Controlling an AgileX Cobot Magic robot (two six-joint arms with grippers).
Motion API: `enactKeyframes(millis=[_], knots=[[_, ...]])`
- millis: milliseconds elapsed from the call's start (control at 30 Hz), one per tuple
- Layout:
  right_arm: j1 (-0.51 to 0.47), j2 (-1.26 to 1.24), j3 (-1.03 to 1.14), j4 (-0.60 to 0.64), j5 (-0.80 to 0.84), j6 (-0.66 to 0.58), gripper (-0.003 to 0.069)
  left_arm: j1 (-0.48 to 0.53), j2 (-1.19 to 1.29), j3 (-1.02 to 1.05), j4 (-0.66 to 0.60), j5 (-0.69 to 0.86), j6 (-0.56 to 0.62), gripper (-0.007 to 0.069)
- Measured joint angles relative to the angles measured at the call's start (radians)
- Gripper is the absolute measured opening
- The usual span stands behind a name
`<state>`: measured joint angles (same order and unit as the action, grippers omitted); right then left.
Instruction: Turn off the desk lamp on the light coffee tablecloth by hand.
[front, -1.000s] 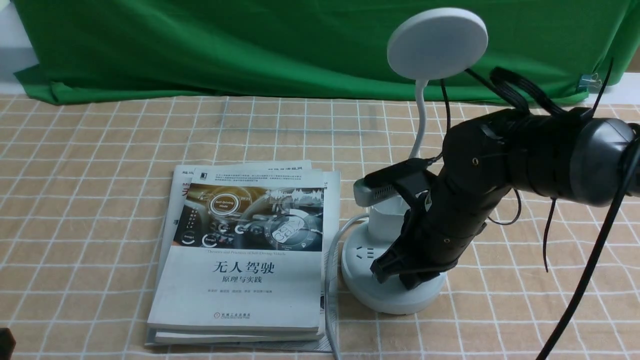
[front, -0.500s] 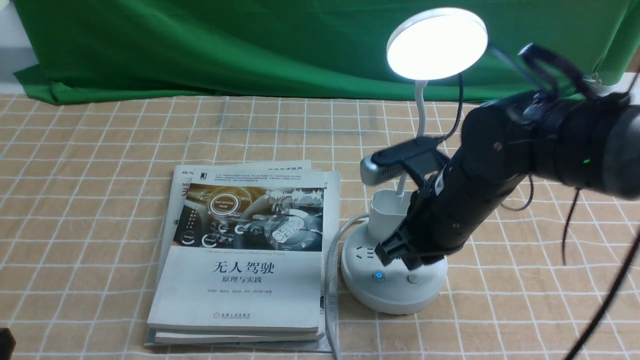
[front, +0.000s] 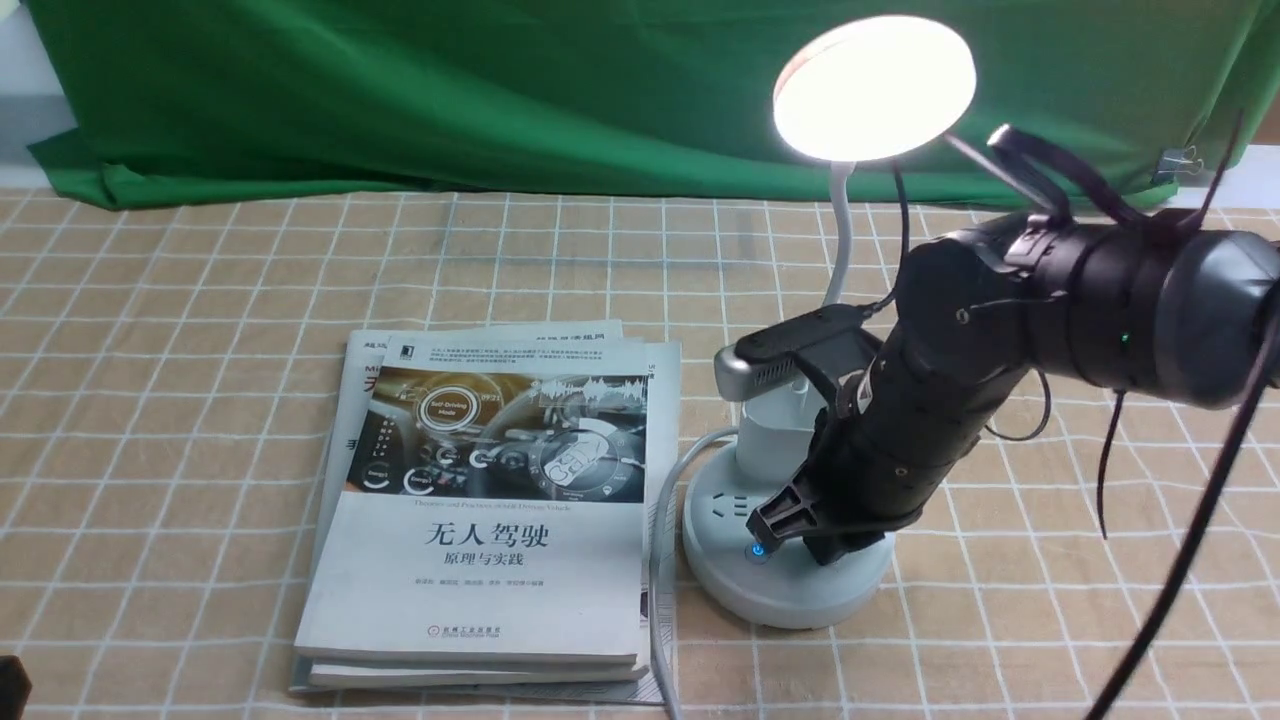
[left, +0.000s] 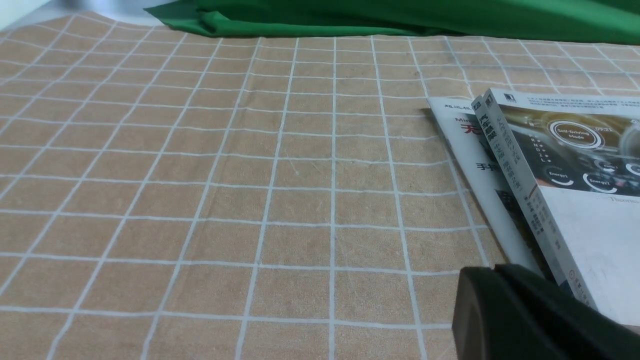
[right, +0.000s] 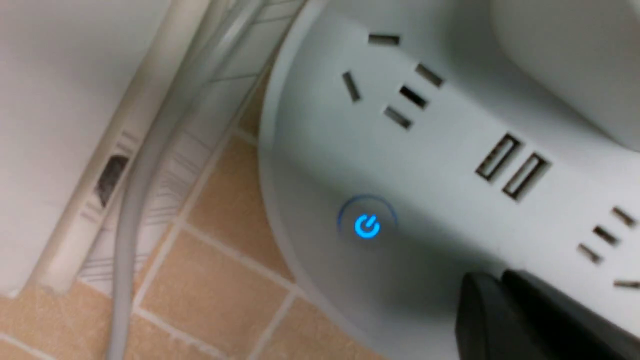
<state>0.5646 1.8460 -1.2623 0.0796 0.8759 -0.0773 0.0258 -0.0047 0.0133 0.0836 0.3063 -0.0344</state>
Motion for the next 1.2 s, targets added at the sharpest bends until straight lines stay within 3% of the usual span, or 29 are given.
enactKeyframes(millis=[933,1200], knots=[[0.000,0.005,0.005,0.000,-0.016,-0.002,0.0046,0.000,0.000,0.000,0.000,0.000,-0.001,0.0004],[0.002,-0.328,0.188,0.000,-0.027,0.038,0.0046,0.000,0.000,0.000,0.000,0.000,-0.001,0.0004]])
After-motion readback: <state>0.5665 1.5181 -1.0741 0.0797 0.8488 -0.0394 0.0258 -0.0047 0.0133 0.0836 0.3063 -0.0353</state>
